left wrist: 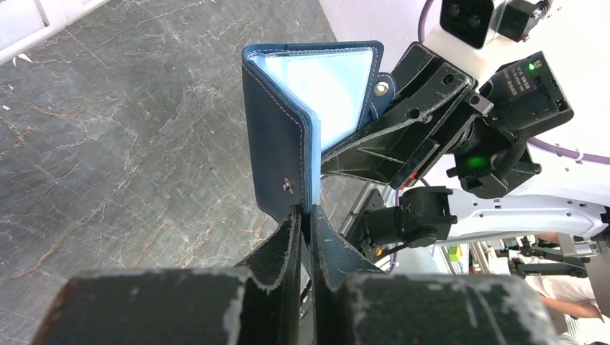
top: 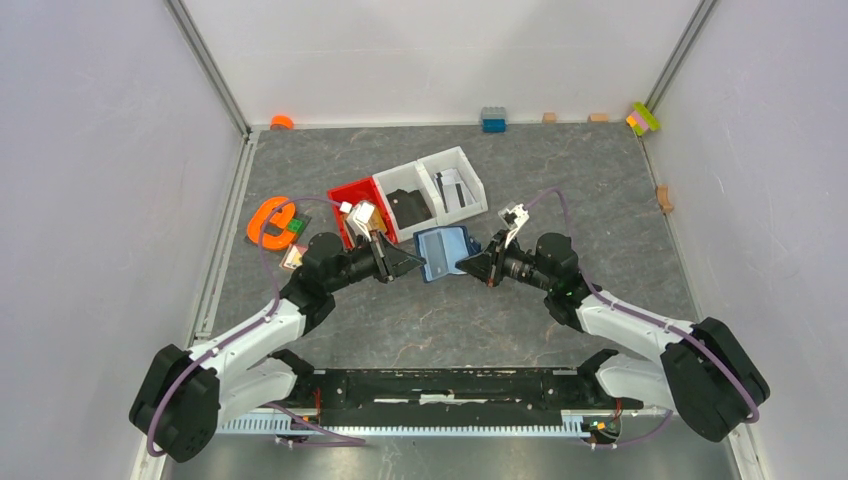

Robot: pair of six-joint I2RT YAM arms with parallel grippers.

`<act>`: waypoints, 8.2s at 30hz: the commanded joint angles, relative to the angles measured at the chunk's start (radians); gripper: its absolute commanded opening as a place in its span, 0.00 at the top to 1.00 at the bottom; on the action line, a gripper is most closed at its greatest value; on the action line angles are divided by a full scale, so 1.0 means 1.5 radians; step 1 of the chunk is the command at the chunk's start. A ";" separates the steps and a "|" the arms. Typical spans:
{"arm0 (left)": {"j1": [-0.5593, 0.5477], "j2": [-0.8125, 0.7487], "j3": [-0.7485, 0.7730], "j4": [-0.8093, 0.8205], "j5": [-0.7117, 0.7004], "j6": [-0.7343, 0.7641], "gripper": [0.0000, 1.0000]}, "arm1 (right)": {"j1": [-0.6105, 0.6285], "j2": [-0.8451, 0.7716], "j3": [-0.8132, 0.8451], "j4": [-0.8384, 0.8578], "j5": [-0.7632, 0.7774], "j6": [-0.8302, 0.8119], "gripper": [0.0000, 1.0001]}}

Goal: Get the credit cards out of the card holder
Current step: Remove the credit card from the card holder.

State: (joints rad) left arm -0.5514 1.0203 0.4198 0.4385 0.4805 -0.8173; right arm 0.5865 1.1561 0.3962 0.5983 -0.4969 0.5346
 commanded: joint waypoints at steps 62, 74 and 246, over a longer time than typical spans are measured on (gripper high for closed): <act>-0.037 0.082 0.077 -0.033 0.024 0.041 0.98 | 0.035 0.100 0.072 0.032 -0.073 0.003 0.33; -0.036 0.079 0.076 -0.030 0.025 0.038 0.98 | 0.036 0.103 0.072 0.032 -0.075 0.004 0.53; -0.069 0.064 0.120 -0.184 -0.101 0.086 0.98 | 0.169 0.001 0.100 -0.187 0.405 -0.143 0.39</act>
State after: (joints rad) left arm -0.6418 1.1469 0.5652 0.2062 0.3164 -0.7155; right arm 0.9016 1.1641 0.5694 0.2966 0.0734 0.2832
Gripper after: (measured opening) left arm 0.079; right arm 0.617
